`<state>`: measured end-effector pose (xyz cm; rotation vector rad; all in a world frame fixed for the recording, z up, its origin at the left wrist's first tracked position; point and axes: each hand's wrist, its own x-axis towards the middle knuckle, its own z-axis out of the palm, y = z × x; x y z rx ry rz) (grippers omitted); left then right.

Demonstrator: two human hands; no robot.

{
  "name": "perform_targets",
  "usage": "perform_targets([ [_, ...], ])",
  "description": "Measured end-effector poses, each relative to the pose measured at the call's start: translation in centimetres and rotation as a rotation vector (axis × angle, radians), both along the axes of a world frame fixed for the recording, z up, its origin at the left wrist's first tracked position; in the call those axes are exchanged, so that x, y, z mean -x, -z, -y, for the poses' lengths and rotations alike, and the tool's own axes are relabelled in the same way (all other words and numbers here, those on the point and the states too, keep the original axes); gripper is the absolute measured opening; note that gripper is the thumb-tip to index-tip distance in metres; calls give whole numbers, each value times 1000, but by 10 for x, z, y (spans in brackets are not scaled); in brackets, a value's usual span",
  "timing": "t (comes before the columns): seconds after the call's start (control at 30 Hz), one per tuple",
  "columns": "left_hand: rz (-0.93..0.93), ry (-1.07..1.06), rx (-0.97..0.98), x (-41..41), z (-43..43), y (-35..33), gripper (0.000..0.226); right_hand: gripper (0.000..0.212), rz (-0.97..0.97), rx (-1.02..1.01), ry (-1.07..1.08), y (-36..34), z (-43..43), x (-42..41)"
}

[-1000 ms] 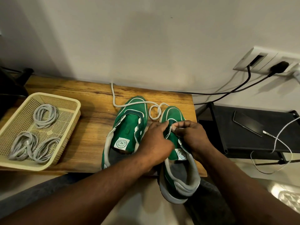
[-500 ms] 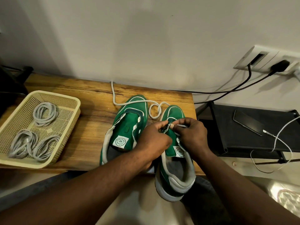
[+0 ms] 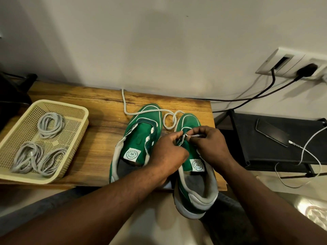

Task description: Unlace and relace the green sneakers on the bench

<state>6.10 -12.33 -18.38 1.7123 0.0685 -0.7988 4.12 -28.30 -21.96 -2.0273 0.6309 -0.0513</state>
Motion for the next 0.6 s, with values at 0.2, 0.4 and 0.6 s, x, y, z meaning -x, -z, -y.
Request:
perform_targets([
  [0.2, -13, 2, 18, -2, 0, 1, 86, 9, -9, 78, 44, 0, 2, -1],
  [0.4, -14, -7, 35, 0, 1, 5, 87, 14, 22, 185, 59, 8, -1, -2],
  [0.6, -11, -14, 37, 0, 1, 7, 89, 15, 61, 193, 63, 14, -2, -1],
])
